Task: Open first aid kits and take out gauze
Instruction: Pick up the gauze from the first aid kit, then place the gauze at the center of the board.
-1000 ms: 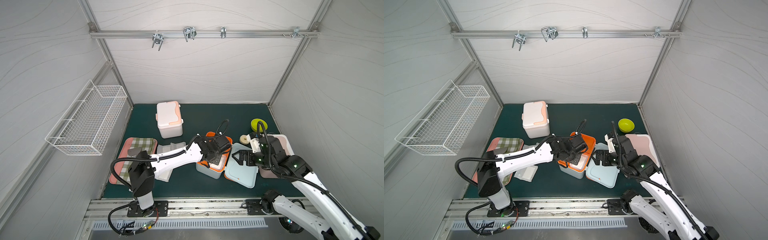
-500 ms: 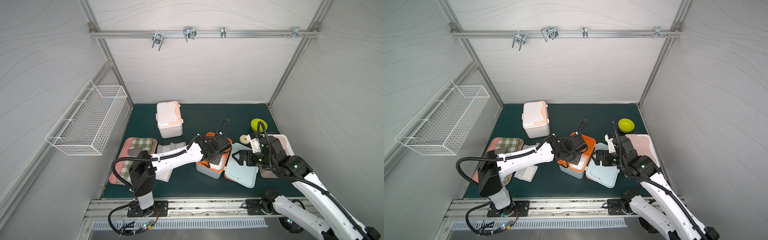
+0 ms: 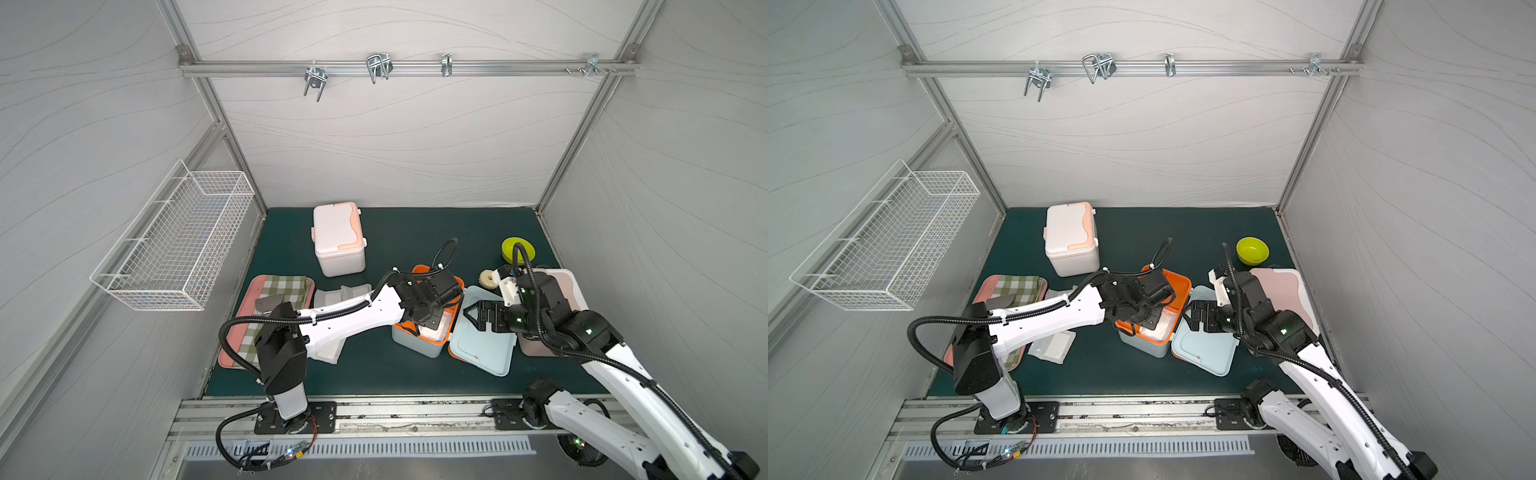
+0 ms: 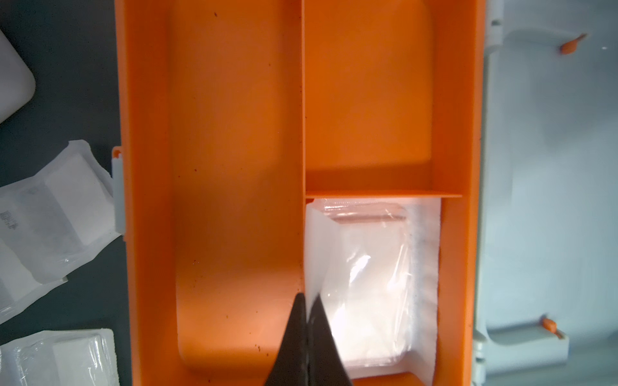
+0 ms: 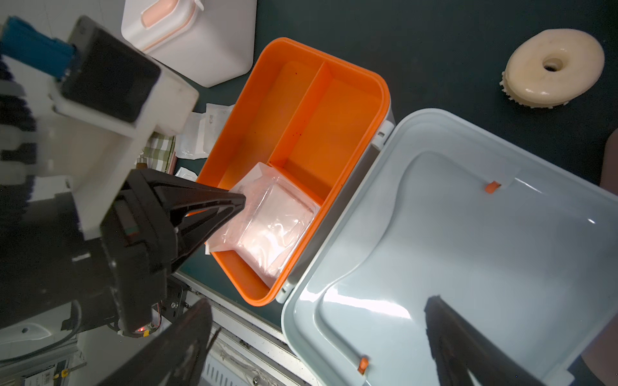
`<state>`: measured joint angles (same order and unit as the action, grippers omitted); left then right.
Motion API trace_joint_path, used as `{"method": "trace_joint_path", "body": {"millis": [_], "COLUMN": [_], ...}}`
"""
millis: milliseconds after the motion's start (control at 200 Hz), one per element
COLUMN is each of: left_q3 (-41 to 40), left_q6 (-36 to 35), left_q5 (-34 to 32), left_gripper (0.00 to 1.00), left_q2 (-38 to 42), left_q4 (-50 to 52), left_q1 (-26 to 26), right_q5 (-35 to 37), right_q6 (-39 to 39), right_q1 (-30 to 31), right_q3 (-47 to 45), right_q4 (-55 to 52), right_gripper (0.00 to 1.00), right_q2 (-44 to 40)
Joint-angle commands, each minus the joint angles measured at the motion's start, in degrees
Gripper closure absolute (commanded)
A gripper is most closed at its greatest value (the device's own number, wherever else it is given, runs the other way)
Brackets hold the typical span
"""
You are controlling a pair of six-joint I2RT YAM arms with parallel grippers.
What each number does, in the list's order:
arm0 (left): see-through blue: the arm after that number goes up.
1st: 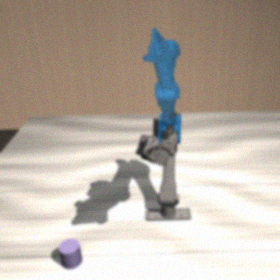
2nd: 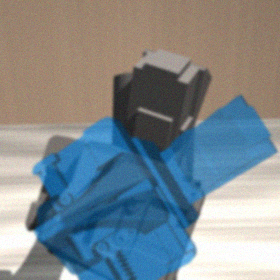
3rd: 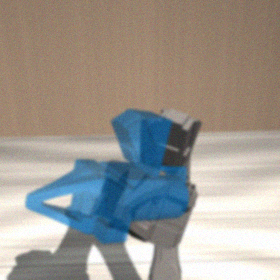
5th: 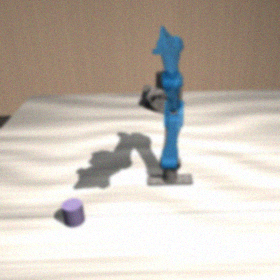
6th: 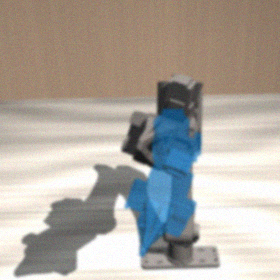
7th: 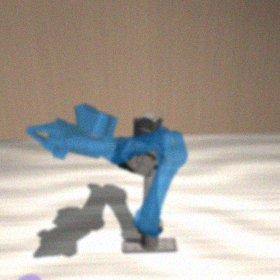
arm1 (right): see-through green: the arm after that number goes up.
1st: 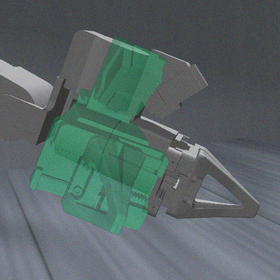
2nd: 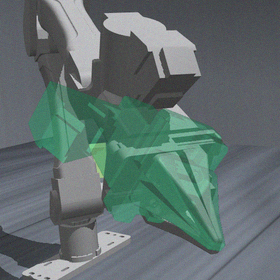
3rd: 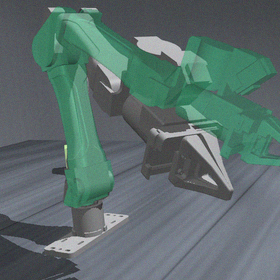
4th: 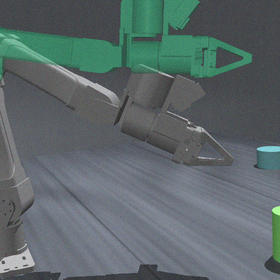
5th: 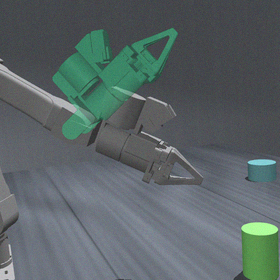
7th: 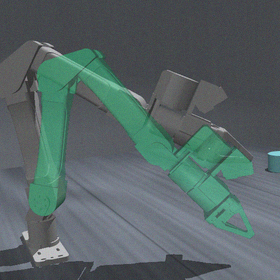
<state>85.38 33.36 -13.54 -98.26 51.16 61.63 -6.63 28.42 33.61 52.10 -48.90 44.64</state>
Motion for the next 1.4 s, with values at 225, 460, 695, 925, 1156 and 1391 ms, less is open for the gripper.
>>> {"method": "trace_joint_path", "body": {"millis": [225,460,695,925,1156,1391], "left_q3": [-0.4,-10.4,-23.9,-33.4,-39.3,-42.6], "left_q6": [-0.1,0.7,1.9,4.5,5.8,6.7], "left_q5": [-1.5,0.0,7.5,9.3,10.1,14.7], "left_gripper": [1.00,1.00,1.00,1.00,1.00,1.00], "left_q2": [8.2,21.1,36.0,44.4,39.0,30.1], "left_q4": [0.2,-3.2,-6.3,-5.4,-9.1,-17.9], "left_q1": [-0.7,-7.0,-18.6,-28.2,-30.6,-30.6], "right_q5": [-1.9,-7.0,-7.6,-4.3,-3.8,-2.9], "right_q6": [-0.9,-1.4,-1.8,-1.9,-2.1,-2.4], "right_q1": [-0.3,-0.3,3.8,9.6,10.3,10.2], "right_q3": [0.9,2.5,4.6,7.1,7.8,7.7], "right_q4": [0.6,1.7,3.8,4.9,5.2,4.1], "right_gripper": [0.01,0.01,0.01,0.01,0.01,0.01], "right_q2": [1.4,3.4,7.9,14.6,17.4,17.1]}}
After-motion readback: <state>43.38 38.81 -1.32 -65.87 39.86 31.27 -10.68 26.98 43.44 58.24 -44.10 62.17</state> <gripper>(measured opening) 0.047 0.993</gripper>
